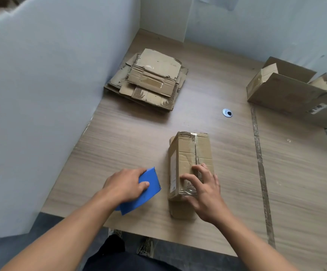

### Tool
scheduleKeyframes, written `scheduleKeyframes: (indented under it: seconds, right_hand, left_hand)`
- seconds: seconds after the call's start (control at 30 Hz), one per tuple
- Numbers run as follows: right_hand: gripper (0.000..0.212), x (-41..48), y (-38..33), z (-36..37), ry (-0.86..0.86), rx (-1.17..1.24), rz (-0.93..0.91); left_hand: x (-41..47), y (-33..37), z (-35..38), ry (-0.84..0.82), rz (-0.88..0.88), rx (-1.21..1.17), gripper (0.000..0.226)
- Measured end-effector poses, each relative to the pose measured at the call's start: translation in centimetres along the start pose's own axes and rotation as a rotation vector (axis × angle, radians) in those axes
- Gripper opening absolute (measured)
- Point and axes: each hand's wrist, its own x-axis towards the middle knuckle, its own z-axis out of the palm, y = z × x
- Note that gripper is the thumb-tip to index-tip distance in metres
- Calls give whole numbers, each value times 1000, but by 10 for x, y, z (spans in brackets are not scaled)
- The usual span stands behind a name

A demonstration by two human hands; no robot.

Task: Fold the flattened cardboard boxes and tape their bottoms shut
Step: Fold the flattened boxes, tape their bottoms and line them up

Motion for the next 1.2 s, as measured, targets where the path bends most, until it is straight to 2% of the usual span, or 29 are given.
scheduleKeyframes:
  seconds: [0.13,0.23,0.3,0.37,0.53,0.73,0.83,0.97,1.03,1.2]
  right_hand:
    - [78,-3,-14,5,-4,-160,71]
    - [63,-1,-18,12,75,-154,82]
    - [54,1,-14,10,66,-109,70]
    - [54,3,-9,8,9,-56,70]
    - [49,1,-2,2,60,44,14]
    - [66,-1,18,-9,-62,82,-89]
    - [83,-9,36,-19,-58,208,9]
    - [82,-11,48,-17,-132,334,10]
    - [80,-8,50,-16,-151,329,-5]
    - [79,-11,45,-9,-38,277,-1]
  left_hand:
    - [2,-4,-2,70,2,-6,41]
    - [2,-8,5,117,-33,21,53]
    - [2,-12,12,136,-52,57,58]
    - [3,-17,21,153,-48,86,61]
    - [3,-28,38,176,-36,87,64]
    - [5,-32,40,164,-21,73,64]
    - [7,-31,39,152,-37,70,64]
    - [6,-25,32,170,-79,-4,64]
    - [1,-15,24,197,-45,-48,64]
    - [-17,20,-5,346,149,-166,66]
